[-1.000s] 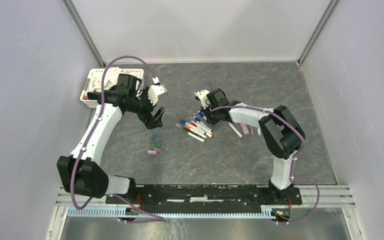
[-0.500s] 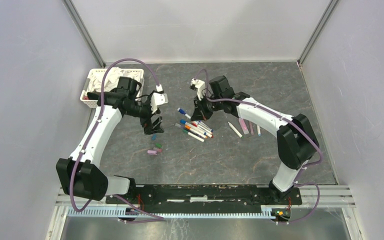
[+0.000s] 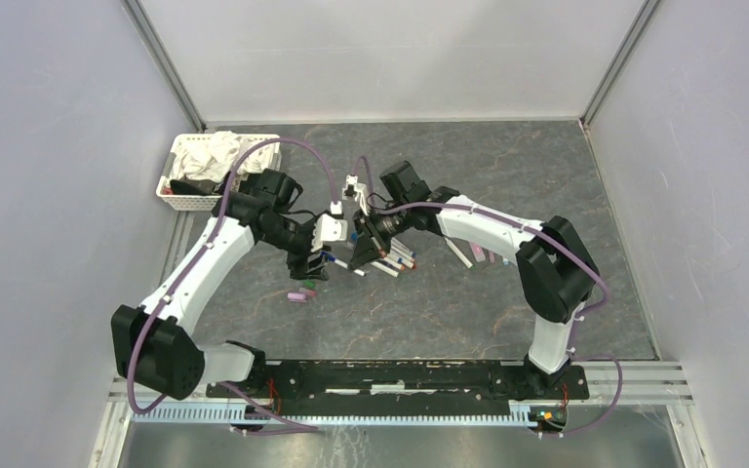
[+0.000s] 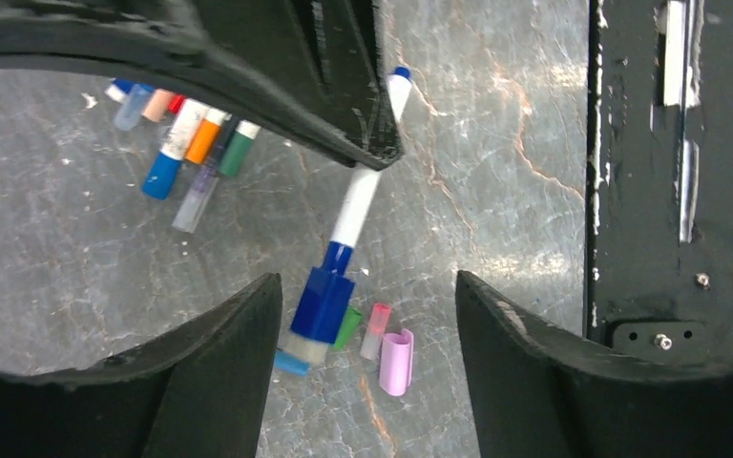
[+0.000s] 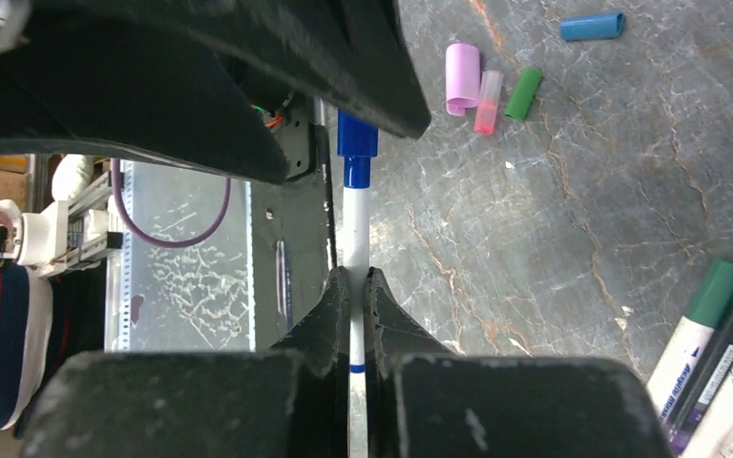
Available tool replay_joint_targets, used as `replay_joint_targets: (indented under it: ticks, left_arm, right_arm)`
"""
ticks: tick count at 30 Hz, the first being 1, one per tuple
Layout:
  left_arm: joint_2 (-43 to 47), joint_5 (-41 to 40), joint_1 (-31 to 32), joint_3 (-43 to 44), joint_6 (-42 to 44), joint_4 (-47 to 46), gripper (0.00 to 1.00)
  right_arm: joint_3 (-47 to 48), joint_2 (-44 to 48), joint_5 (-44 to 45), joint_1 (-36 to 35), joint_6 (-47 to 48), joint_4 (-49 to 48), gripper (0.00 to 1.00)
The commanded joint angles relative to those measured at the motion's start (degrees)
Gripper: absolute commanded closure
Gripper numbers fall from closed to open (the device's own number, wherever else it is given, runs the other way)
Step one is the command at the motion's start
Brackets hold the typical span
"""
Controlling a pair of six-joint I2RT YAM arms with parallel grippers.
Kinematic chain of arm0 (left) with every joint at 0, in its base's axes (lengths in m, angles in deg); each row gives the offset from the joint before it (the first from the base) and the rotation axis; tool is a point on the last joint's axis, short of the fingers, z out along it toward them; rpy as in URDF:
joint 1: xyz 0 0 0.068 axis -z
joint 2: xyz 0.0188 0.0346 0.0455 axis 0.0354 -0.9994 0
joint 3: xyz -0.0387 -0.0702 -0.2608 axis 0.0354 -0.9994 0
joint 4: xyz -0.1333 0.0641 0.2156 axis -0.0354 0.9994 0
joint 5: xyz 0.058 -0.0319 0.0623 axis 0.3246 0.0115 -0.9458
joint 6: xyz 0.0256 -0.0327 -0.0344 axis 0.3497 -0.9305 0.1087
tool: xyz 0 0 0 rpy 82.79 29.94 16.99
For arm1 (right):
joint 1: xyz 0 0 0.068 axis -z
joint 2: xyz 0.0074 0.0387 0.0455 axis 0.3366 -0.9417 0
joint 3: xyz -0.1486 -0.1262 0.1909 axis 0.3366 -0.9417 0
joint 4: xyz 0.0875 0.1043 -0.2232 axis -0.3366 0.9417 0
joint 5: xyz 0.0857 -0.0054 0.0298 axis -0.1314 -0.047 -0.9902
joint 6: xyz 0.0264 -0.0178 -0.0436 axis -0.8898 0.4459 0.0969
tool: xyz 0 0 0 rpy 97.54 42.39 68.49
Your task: Open the pen caps
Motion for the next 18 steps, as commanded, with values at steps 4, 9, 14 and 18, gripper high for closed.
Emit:
replay_joint_targets:
  ticks: [4,9,14,18]
  left_arm:
    - [0.56,-3.36,3.00,-1.80,5.09,1.84,0.49]
    - [0.40,-3.75,3.56,-1.28,5.17,1.68,0.80]
    - [0.08,-3.42,4.45,-0.27,4.09,1.33,0.98]
    - [-0.22,-3.30,4.90,0.10,3.47,1.33,0.98]
  right_arm:
    - [3.65,-0.98,-5.12,0.11,-1.82,-1.68,1.00]
    - [2.58,-1.56,-6.43,0.20,-4.76,-4.82,0.97]
    - [0.07,-2.15,-6.92,-0.32,-8.85,-9.87,0.66]
    - [0.20,-3.28,-7.34,-0.95,-9.72,-10.84,0.59]
